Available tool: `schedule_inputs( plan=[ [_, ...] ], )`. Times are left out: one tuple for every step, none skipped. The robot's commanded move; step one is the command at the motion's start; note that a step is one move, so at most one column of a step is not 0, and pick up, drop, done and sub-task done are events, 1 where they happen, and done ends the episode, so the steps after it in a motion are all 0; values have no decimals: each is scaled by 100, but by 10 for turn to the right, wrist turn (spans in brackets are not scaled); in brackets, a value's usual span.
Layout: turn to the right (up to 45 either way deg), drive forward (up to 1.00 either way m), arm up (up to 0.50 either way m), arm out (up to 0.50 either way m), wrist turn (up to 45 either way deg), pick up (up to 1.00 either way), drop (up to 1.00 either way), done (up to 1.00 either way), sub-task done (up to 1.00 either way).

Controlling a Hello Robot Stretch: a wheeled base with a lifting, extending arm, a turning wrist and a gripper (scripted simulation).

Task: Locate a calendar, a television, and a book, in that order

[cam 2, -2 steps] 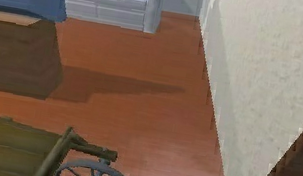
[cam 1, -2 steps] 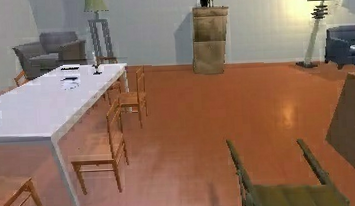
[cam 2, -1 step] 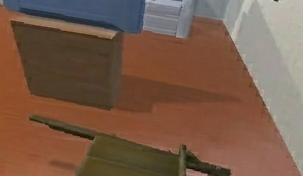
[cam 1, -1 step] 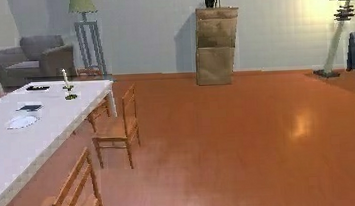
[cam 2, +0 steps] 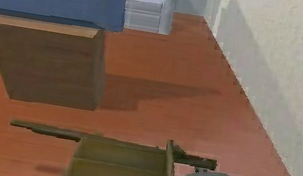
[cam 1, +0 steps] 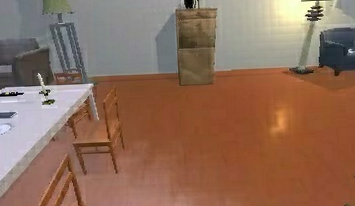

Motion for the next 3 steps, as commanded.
schedule_inputs(
  plan=[
    [0,85,0,0,0,0,0,0,0],
    [450,0,0,0,0,0,0,0,0],
    [0,100,0,0,0,0,0,0,0]
  ],
)
